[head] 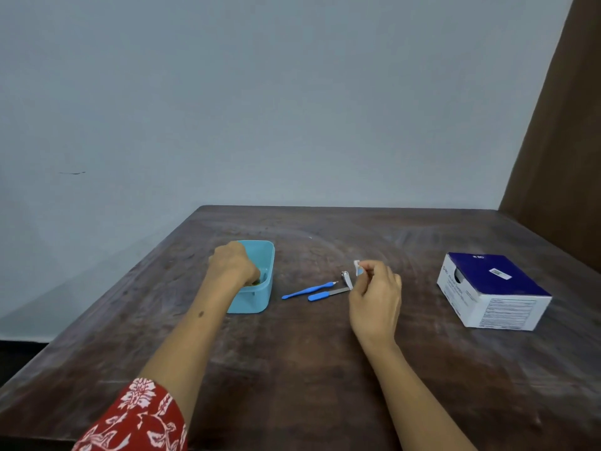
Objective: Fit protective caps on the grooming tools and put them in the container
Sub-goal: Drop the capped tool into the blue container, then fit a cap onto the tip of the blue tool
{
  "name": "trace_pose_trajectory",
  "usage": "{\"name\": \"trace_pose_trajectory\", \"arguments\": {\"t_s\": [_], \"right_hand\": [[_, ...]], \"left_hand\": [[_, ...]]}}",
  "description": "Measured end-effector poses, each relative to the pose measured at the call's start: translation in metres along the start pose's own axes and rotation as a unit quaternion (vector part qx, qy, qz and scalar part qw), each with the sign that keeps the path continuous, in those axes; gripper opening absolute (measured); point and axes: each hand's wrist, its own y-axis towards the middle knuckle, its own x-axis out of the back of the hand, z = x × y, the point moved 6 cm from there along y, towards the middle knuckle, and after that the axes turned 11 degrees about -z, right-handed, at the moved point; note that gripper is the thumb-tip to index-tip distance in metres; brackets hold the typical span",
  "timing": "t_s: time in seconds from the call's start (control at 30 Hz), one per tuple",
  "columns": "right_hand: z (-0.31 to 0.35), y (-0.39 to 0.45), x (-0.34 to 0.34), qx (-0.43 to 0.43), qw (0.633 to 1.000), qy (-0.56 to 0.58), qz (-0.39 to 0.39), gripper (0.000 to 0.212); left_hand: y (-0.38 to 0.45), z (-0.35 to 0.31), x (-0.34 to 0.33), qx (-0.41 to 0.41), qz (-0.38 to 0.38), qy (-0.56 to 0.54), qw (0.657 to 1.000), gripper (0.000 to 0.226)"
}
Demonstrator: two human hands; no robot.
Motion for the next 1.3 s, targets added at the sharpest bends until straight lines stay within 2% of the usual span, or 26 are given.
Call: {"name": "trace_pose_trajectory", "arguments": {"t_s": [0.13,0.23,0.37,0.5,0.87,1.1,1.2,1.3], "right_hand": [[-0.006,0.004,0.003,-0.061,0.997,0.040,-0.034,0.011],[-0.011,0.005,0.007,-0.110,0.990,0.071,-0.059,0.015],[-0.016,0.006,0.011,-0.144,0.982,0.091,-0.086,0.022],[-0.018,0.005,0.013,-0.156,0.977,0.105,-0.099,0.028],[-0.022,0.005,0.008,-0.165,0.975,0.118,-0.090,0.028],[-0.021,0.003,0.008,-0.174,0.974,0.127,-0.070,0.022],[-0.020,0.003,0.008,-0.184,0.971,0.141,-0.057,0.016],[-0.018,0.002,0.008,-0.178,0.971,0.150,-0.055,0.011]], "left_hand": [[-0.016,-0.019,0.022,-0.072,-0.137,0.002,0.988,0.015],[-0.040,-0.045,0.022,-0.171,-0.209,0.008,0.963,0.013],[-0.076,-0.079,-0.020,-0.317,-0.154,0.044,0.935,0.009],[-0.095,-0.091,-0.061,-0.399,-0.115,0.104,0.904,0.025],[-0.088,-0.085,-0.070,-0.389,-0.122,0.125,0.905,0.027],[-0.093,-0.084,-0.076,-0.403,-0.136,0.173,0.888,0.034],[-0.094,-0.083,-0.076,-0.392,-0.134,0.162,0.896,0.030],[-0.093,-0.079,-0.069,-0.358,-0.134,0.089,0.920,0.025]]}}
